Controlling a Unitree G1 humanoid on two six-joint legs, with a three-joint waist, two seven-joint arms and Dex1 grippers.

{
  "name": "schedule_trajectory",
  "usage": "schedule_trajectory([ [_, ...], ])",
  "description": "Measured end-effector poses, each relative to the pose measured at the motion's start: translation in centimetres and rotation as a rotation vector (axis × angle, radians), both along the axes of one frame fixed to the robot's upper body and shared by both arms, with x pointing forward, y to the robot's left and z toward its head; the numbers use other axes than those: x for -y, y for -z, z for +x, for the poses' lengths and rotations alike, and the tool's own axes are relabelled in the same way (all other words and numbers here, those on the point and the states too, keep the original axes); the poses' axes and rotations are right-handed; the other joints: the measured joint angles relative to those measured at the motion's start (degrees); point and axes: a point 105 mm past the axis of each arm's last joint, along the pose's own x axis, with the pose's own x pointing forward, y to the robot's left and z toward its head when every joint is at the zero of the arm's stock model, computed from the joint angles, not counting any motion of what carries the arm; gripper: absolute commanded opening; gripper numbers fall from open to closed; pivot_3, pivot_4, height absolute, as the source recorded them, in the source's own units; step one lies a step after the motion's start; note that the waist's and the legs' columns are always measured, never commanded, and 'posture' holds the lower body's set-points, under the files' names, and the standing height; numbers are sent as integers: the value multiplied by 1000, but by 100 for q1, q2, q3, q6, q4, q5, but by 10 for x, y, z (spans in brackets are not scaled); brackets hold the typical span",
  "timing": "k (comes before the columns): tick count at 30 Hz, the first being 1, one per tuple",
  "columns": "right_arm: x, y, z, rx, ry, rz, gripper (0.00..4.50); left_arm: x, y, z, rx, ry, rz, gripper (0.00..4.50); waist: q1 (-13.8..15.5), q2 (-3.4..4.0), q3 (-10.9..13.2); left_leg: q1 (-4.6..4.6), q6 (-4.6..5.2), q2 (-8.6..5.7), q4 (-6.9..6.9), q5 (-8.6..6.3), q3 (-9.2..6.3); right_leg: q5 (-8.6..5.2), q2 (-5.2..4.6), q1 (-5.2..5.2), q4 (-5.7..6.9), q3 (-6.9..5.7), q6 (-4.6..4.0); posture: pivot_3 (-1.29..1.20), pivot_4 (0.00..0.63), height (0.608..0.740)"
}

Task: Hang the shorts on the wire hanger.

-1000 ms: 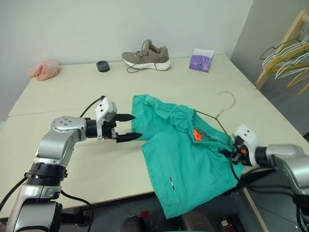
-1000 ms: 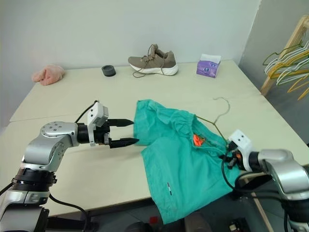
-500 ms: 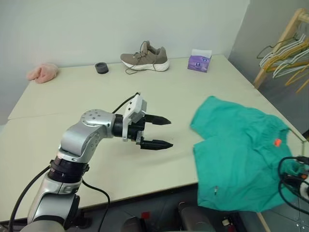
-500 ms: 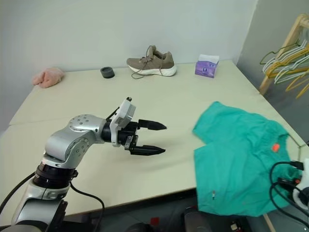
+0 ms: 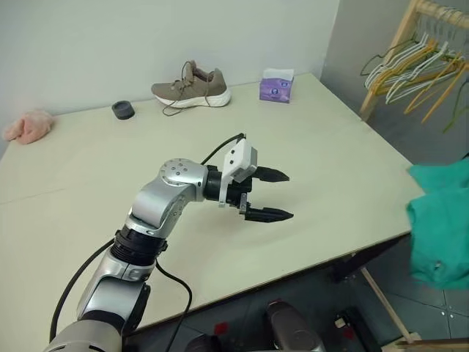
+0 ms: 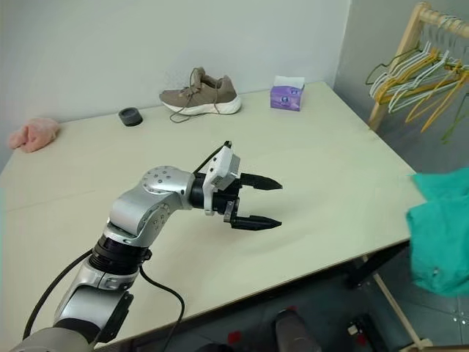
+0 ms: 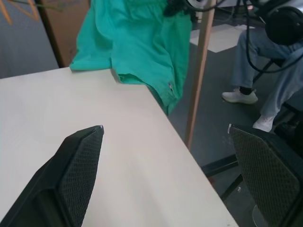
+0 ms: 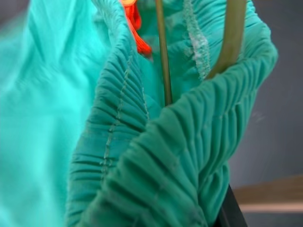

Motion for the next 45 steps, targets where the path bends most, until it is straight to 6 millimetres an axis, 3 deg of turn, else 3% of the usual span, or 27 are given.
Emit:
schedule_trajectory([
  [5,15,-17,10,45,37,-38,0,5,-5,4,57,-11,-23,4471,-139,1,-1,1,-1,2,-3,0,4,-5,-7,1,-4,4,10,-435,120,740],
  [16,34,-9,22,56,119,75,0,28,-43,9,152,13,-134,4471,-272,15,-9,14,-3,-4,-7,1,49,-23,-42,1,-1,45,40,-443,96,740],
  [22,30,1,31,23,95,120,0,30,-44,8,158,24,-143,4471,-452,15,-9,30,-27,-4,-10,12,92,-27,-46,2,-2,80,54,-443,89,740],
  [31,21,0,42,19,41,117,0,31,-44,5,146,48,-145,4471,-542,12,-10,37,-34,-3,-10,9,109,-27,-47,2,-3,97,65,-436,91,740],
  [34,17,0,48,42,23,124,726,31,-45,4,140,54,-151,4500,-562,12,-10,37,-35,-3,-11,8,110,-27,-47,2,-2,99,66,-434,91,740],
  [45,8,-15,53,183,98,98,4481,32,-45,4,129,55,-151,4500,-573,15,-11,39,-38,-4,-10,7,112,-28,-47,2,0,105,69,-427,88,740],
])
